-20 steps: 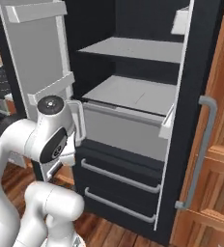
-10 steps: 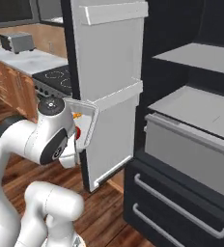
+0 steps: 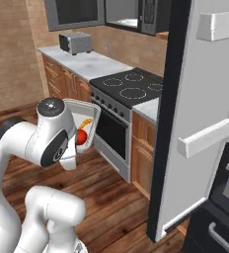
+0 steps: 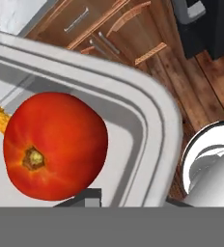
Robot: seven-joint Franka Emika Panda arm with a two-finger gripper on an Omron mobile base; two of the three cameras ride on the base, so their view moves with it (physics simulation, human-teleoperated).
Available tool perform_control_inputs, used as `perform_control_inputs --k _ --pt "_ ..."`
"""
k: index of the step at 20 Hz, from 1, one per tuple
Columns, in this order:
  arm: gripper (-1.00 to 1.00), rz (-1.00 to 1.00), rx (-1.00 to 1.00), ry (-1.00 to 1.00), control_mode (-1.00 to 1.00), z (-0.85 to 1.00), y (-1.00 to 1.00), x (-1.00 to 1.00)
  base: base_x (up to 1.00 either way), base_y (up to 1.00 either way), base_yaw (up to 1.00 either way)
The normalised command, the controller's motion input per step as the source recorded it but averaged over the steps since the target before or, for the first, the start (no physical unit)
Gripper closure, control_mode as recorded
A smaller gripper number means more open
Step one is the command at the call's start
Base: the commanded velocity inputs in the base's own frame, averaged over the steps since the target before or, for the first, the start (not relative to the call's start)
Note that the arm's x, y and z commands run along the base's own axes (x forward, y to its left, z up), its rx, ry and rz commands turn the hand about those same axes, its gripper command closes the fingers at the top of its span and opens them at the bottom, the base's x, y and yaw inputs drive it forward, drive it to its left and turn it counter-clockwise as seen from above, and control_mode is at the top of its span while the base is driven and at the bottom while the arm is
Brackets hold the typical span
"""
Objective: Place the tupperware containing the shrimp and tomato meal in the microwave. Close the microwave door and press the start button to reheat the meal.
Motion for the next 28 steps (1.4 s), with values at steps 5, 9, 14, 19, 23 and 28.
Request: perform_control_inputs --k 5,9,14,19,23,28 --pt "1.0 0.0 0.0 0.0 1.0 0.0 0.0 0.0 0.33 0.64 0.23" --pt "1.0 0.0 0.0 0.0 1.0 0.0 0.0 0.0 0.64 0.24 0.04" --pt "1.0 0.0 0.0 0.0 1.0 0.0 0.0 0.0 0.97 0.02 0.0" --pt "1.0 0.0 0.0 0.0 1.0 0.0 0.0 0.0 1.0 0.0 0.0" --pt "1.0 0.0 0.0 0.0 1.0 0.0 0.0 0.0 0.86 0.01 0.0" --pt "1.0 0.0 0.0 0.0 1.0 0.0 0.0 0.0 0.67 0.1 -0.1"
